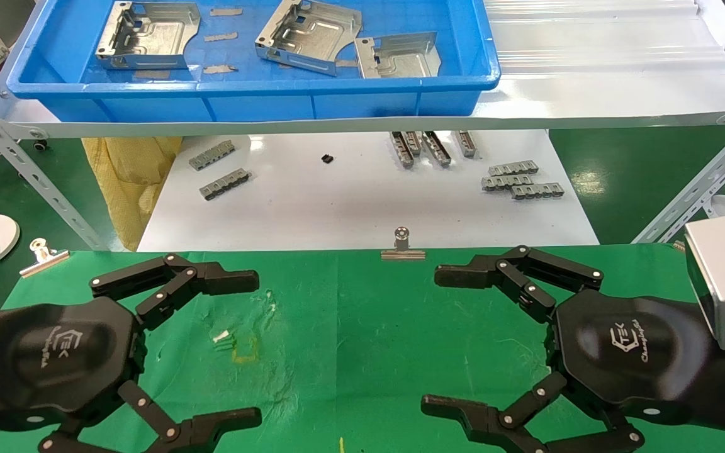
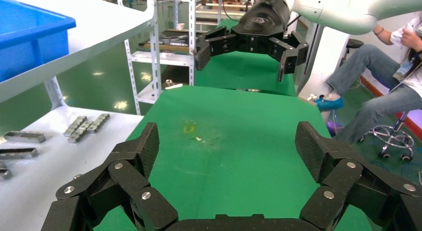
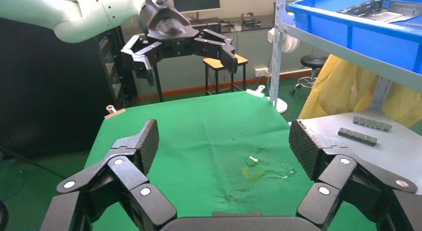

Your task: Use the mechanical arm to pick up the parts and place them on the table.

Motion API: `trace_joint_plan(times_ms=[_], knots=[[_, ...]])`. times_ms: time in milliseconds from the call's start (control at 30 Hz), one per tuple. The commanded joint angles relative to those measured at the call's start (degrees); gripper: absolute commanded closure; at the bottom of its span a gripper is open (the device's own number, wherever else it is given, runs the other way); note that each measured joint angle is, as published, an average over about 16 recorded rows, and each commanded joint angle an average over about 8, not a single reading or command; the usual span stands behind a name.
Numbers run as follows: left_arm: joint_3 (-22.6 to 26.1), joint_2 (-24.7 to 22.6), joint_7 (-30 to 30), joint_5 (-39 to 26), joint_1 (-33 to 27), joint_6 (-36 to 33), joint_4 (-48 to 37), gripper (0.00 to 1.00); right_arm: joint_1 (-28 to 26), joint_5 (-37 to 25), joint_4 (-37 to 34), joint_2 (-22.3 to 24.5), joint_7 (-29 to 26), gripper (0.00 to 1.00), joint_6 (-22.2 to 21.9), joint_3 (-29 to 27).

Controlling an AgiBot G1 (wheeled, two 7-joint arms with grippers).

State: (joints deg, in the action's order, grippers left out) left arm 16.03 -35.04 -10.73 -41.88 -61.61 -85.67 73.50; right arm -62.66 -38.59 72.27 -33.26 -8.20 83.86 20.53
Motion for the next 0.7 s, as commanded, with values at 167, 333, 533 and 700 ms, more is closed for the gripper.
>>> trace_joint_plan(times_ms=[167,333,533,700], knots=[[0.0,0.0,0.0,0.0,0.0,0.0,0.0,0.0,0.0,0.0,0.0,0.0,0.0,1.0,0.0,0.0],[0.0,0.0,0.0,0.0,0.0,0.0,0.0,0.0,0.0,0.0,0.0,0.0,0.0,1.0,0.0,0.0],[0.0,0.0,0.0,0.0,0.0,0.0,0.0,0.0,0.0,0.0,0.0,0.0,0.0,1.0,0.0,0.0],[0.0,0.0,0.0,0.0,0.0,0.0,0.0,0.0,0.0,0.0,0.0,0.0,0.0,1.0,0.0,0.0]])
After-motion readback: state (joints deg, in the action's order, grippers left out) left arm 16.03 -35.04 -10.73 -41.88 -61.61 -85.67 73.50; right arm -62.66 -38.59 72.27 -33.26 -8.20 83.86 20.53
